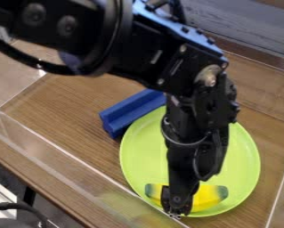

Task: Put the banana in the green plate

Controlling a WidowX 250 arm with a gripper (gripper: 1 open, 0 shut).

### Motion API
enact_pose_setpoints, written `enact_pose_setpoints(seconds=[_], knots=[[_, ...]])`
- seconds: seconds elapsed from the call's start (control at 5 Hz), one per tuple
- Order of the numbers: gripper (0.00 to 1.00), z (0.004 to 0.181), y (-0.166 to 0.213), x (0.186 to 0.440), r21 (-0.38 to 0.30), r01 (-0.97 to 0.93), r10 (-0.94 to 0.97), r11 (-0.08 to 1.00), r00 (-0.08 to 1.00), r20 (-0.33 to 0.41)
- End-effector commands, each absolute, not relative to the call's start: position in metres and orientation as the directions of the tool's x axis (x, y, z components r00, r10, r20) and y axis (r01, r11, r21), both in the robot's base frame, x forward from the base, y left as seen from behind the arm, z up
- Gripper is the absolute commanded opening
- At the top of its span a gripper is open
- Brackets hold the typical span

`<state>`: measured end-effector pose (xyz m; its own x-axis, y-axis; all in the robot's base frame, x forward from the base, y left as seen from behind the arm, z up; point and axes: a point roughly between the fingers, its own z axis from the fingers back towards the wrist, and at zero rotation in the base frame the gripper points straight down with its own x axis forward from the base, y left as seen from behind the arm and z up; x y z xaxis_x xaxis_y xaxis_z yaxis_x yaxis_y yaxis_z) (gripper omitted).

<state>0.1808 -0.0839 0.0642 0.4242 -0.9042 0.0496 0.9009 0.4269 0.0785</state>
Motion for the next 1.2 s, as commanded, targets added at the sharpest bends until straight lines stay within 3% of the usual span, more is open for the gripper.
enact_pose_setpoints(seconds=[0.0, 1.0], knots=[[1.0, 0.064, -0.083, 0.186, 0.097, 0.893, -0.897, 0.44, 0.435, 0.075], [1.0, 0.043, -0.082, 0.195, 0.09, 0.874, -0.876, 0.478, 0.467, 0.121]])
